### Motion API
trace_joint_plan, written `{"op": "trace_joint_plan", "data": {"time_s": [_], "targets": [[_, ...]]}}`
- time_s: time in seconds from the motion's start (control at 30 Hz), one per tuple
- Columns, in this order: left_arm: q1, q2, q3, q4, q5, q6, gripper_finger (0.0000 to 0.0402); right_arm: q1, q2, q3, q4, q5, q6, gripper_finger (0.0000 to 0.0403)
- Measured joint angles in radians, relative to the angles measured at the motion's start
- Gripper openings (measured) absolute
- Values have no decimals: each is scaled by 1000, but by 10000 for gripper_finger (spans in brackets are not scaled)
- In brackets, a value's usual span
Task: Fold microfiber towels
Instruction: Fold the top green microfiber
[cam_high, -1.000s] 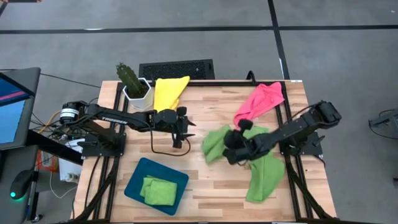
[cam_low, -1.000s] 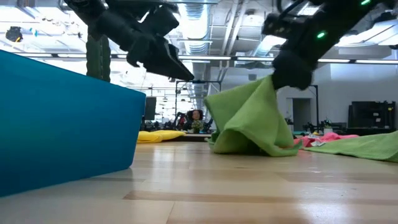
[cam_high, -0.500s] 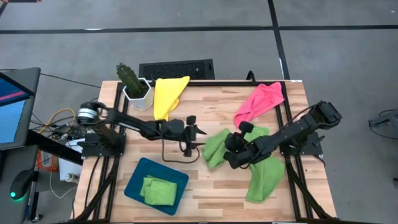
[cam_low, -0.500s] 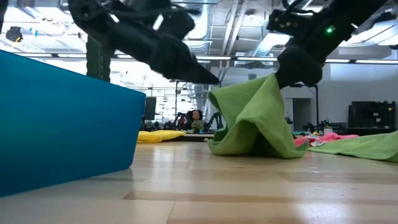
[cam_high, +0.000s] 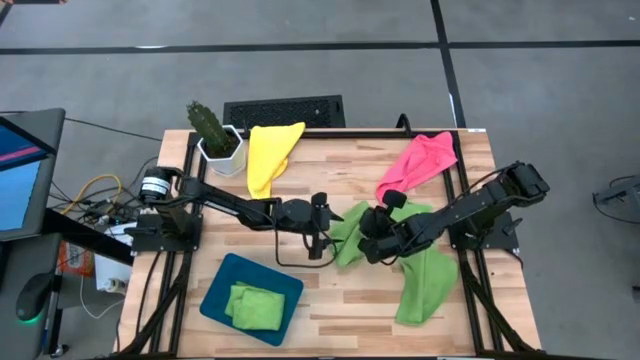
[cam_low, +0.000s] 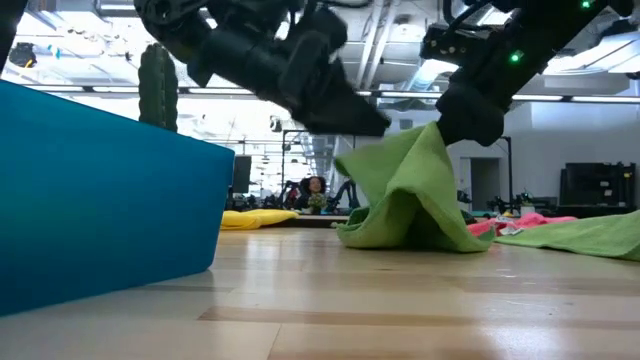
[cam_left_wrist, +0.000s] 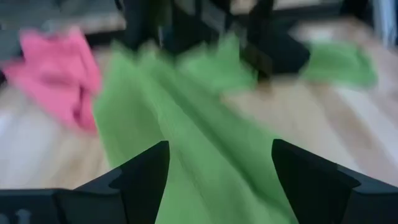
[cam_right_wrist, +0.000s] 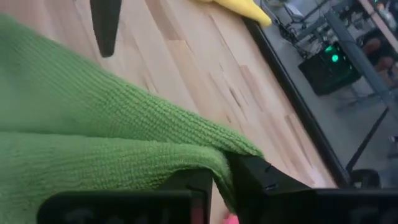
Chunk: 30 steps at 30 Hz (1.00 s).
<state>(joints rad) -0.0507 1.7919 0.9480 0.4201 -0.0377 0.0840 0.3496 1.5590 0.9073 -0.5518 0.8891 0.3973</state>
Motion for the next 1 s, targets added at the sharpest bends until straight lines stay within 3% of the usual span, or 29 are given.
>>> {"op": "trace_joint_plan", "data": {"time_s": [0.43, 0.8, 1.0], "targets": [[-7, 162, 165, -14, 97, -76, 277, -46, 0, 0, 87, 10, -154, 72], [-46, 305, 296, -44, 22, -66, 277, -109, 0, 15, 173, 9, -242, 72], [-46, 297, 300, -61, -27, -32, 277, -95, -1, 17, 189, 58, -292, 72]]}}
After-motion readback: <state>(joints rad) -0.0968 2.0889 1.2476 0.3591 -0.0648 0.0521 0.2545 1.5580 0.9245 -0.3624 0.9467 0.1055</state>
